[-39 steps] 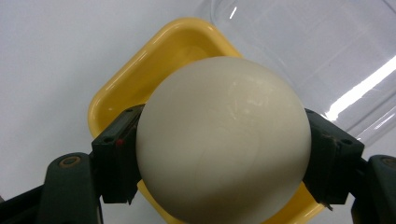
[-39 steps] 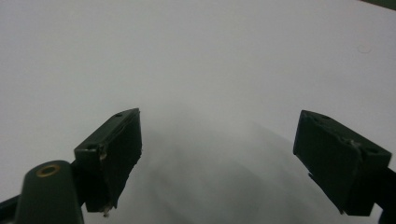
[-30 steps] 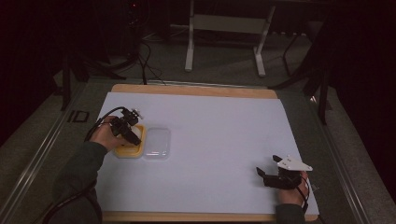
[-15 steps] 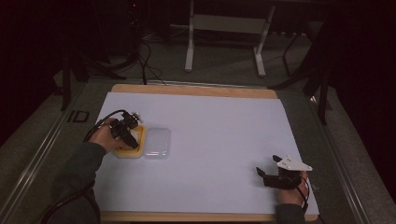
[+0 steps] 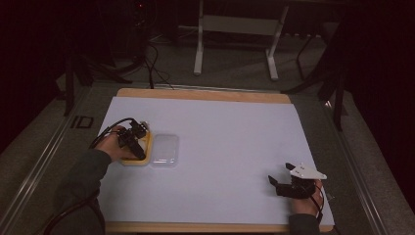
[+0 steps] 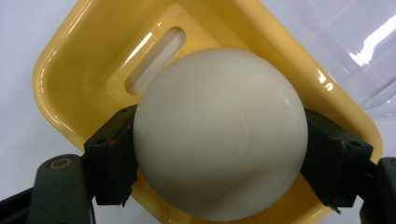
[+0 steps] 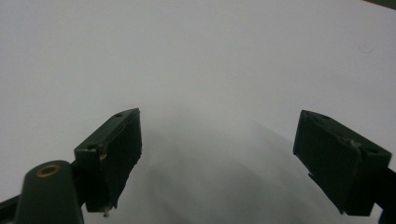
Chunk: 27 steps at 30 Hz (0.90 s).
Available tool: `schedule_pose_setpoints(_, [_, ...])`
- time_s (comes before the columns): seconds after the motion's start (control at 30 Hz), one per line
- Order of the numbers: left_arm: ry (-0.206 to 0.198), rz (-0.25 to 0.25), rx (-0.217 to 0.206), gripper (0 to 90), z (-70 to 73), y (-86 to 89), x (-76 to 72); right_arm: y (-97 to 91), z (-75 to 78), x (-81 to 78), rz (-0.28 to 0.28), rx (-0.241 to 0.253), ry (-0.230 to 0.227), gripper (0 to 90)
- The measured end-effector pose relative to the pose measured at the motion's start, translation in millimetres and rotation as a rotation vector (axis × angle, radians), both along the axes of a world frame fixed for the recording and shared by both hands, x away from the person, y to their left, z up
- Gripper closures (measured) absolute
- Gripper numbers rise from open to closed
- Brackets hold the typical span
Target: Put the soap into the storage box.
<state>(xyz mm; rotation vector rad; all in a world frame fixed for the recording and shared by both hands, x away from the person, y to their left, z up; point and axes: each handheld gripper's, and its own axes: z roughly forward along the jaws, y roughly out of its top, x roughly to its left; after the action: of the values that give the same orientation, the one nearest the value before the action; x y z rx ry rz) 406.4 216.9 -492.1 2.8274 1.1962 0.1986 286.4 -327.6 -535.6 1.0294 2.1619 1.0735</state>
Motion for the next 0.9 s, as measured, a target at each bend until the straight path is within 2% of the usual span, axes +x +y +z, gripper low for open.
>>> schedule_pose_setpoints(0.13, [0.0, -0.001, 0.004, 20.9, 0.1, -0.4, 0.2, -0.1, 0.1, -0.3, 0.0, 0.002, -0.001, 15.4])
schedule_pose_setpoints(0.2, [-0.036, -0.014, 0.042, 18.8, 1.0, -3.7, -2.0, 0.0, 0.1, -0.2, 0.0, 0.001, 0.0, 15.4])
schedule_pose_setpoints(0.37, [-0.055, -0.025, 0.049, 15.5, 2.7, -3.8, -2.5, -0.1, 0.1, -0.4, 0.001, 0.001, -0.001, 15.4])
schedule_pose_setpoints(0.53, [-0.046, -0.033, 0.029, 12.4, 4.9, -1.6, -5.1, 0.4, 0.0, -0.3, 0.001, -0.001, 0.001, 15.4])
schedule_pose_setpoints(0.7, [-0.054, -0.029, 0.014, 9.0, 8.2, 1.6, -6.5, 0.2, 0.0, -0.3, 0.001, -0.001, -0.001, 15.4])
schedule_pose_setpoints(0.87, [-0.056, -0.022, 0.025, 7.5, 11.0, 4.2, -7.4, 0.3, 0.0, -0.3, 0.001, -0.001, 0.0, 15.4])
schedule_pose_setpoints(0.9, [-0.061, -0.019, 0.011, 7.5, 12.5, 5.5, -8.6, 0.3, 0.0, -0.4, 0.0, -0.001, 0.0, 15.4])
